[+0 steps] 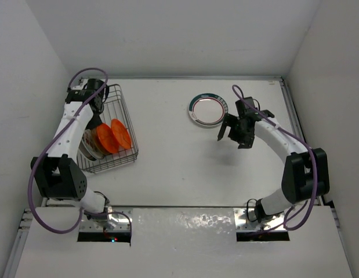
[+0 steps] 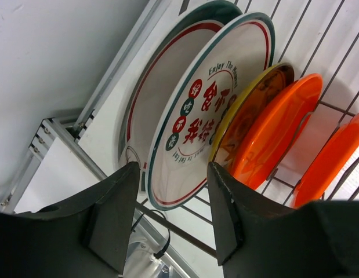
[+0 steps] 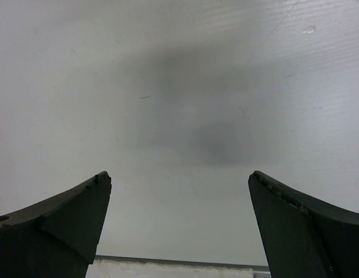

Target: Unload the plates from the dish rack

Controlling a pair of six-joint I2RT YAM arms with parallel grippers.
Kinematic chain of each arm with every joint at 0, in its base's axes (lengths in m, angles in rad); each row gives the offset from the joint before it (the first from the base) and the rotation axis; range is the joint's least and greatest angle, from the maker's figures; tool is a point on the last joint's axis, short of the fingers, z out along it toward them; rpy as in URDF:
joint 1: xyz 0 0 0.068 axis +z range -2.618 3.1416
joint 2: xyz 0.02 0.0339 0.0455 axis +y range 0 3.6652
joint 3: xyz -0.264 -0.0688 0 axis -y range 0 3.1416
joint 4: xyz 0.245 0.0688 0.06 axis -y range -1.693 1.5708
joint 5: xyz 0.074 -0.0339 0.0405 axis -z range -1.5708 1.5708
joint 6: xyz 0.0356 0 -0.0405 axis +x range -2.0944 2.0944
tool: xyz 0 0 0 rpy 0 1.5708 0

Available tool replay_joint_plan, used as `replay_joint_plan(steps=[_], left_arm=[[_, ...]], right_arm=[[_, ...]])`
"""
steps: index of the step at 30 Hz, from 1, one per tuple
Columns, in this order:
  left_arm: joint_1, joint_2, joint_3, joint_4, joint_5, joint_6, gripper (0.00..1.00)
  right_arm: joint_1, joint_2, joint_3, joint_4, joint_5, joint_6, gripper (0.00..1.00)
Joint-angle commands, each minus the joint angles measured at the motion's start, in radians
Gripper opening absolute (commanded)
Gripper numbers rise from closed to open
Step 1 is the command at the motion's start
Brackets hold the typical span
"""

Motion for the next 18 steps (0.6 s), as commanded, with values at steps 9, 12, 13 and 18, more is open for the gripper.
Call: replay_joint_plan(steps=[9,12,13,18], left_arm=[[0.052,0.006,-0.086,0.06,-0.017,0.032,0.46],[0.065,0.001,-0.103,0.072,-0.011,0.031,0.4],[0.071,0.0,-0.111,0.077,-0.009,0.034,0.34],[0.075,0.001,-0.094,0.066,-0.022,0.041,0.14]], right_arm=[[0.002,-0.037,0.013,0.073,-0.063,-0.022,0.99],[0.002,-0.036,0.013,0.076,-0.066,-0.025,0.99],[0.004,-0.033,0.012,0.077,-0.066,-0.025,0.99],[0.004,-0.025,0.015,0.079,-0.07,-0.02,0.99]])
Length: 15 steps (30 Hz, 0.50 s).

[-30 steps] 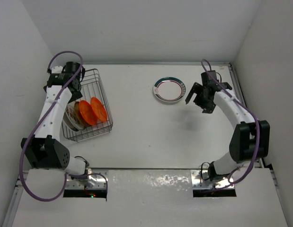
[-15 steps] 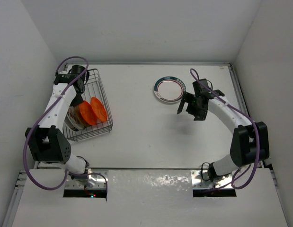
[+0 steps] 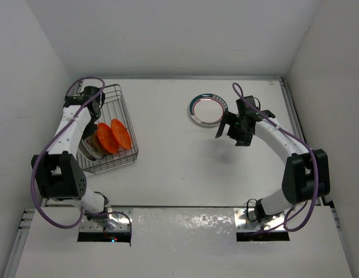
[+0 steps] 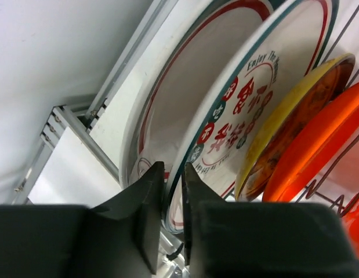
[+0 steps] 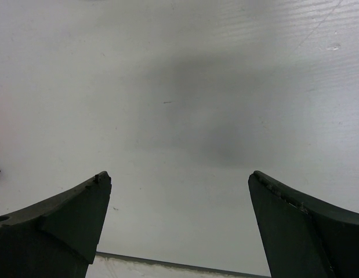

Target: Unload the plates from the dish rack

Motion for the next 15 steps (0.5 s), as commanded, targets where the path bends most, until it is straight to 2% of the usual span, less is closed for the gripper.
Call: replay_joint_plan(steps=[1,2,5,15], left_arm=[[0.009,-0.009,0.032,0.009,-0.021,0.014,0.12],[0.009,-0.008,0.06,-0.007,-0.029,0.014,0.07],[0.009,-0.009,0.118,-0.039,-0.059,0.012,0.0],[0.006,-0.039,0.295,-0.108,-0.128,0.019,0.0]], right_arm=[[0.003,-0.008,0.017,0.023,-0.014,-0.007,0.99],[0.004,-0.01,0.019,0.023,-0.014,-0.006,0.99],[0.004,-0.01,0.028,0.019,-0.017,0.0,0.99],[0.004,0.025,0.103,0.0,-0.095,0.05,0.99]])
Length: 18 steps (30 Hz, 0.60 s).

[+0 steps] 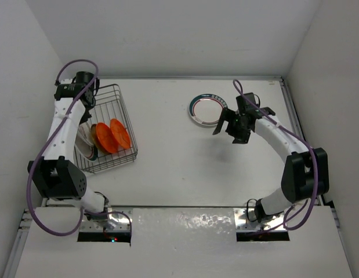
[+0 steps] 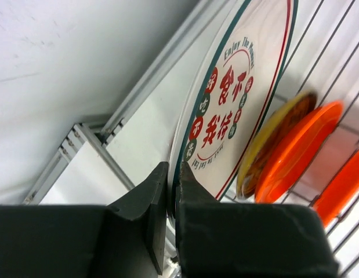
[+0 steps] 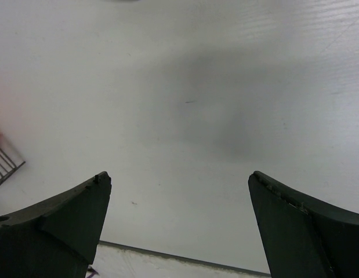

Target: Unload the plates from the dish rack

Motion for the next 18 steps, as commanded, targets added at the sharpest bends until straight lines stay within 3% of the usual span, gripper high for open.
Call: replay_joint_plan(steps=[1,7,9,12,13,15,18], left_arm=[[0.009,-0.044,0.102,0.007,-0.086,-0.007,0.0],[0.006,-0.049,0.199,0.014,-0.083,0.004,0.0],[0.004,-0.045,0.219,0.029,-0.051,0.016,0.0],[-0.005,-0.036,0.269,0.034,-0.016,0.021,0.0],[-0.008,-0.036,0.289,0.046,0.0,0.025,0.0],[-0.011,-0.036,0.308,0.063,0.064,0.025,0.0],[-0.011,-0.05,0.302,0.132,0.255,0.033,0.0]], right_arm=[[0.004,0.028,0.081,0.003,-0.049,0.027,0.99],[0.006,0.067,0.168,-0.03,-0.083,0.052,0.99],[0.009,0.074,0.177,0.028,-0.123,0.072,0.99],[0.021,0.076,0.141,0.282,-0.316,0.139,0.99],[0.027,0.079,0.128,0.447,-0.414,0.196,0.99],[0.058,0.106,0.136,0.594,-0.482,0.254,0.99],[0.116,0.197,0.223,0.755,-0.568,0.363,0.99]])
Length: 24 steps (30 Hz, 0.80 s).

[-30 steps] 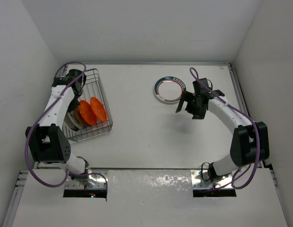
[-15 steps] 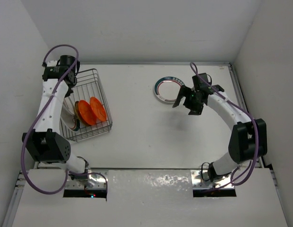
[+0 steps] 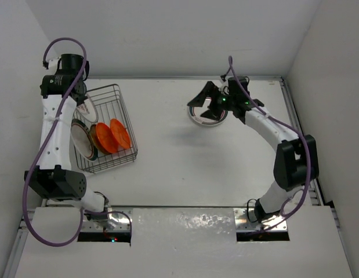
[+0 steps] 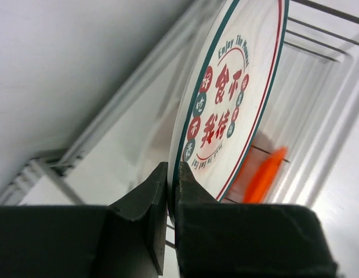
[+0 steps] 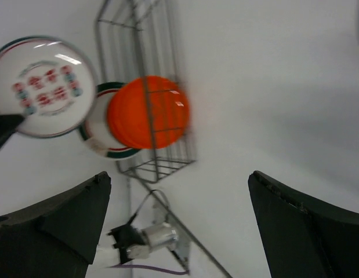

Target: Unload the plates from the dish rack

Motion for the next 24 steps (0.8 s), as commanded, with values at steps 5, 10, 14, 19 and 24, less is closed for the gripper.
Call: replay_joint_plan(steps=[5,10,14,19,24], left_arm=[[-0.006,-0.111,-0.12,0.326,0.615,-0.039,0.0],[-0.006,-0.091,-0.276,0.521,1.047,-0.16,0.0],[-0.01,-0.101,-0.434,0.717,1.224,-0.257,0.0],[-0.013,-0.103,-0.52,0.782,1.29,-0.288,0.0],[-0.013,-0.094,-0.519,0.738,1.235,-0.252,0.0]], right_arm=[[0.151,0.174,0.196,0.442,-0.169,0.273,0.99],[0.178,0.251,0.271,0.492,-0.122,0.317,0.97],[0.18,0.29,0.33,0.402,-0.102,0.269,0.88],[0.18,0.289,0.34,0.253,-0.045,0.153,0.76],[0.177,0.223,0.288,0.094,0.077,0.005,0.8]])
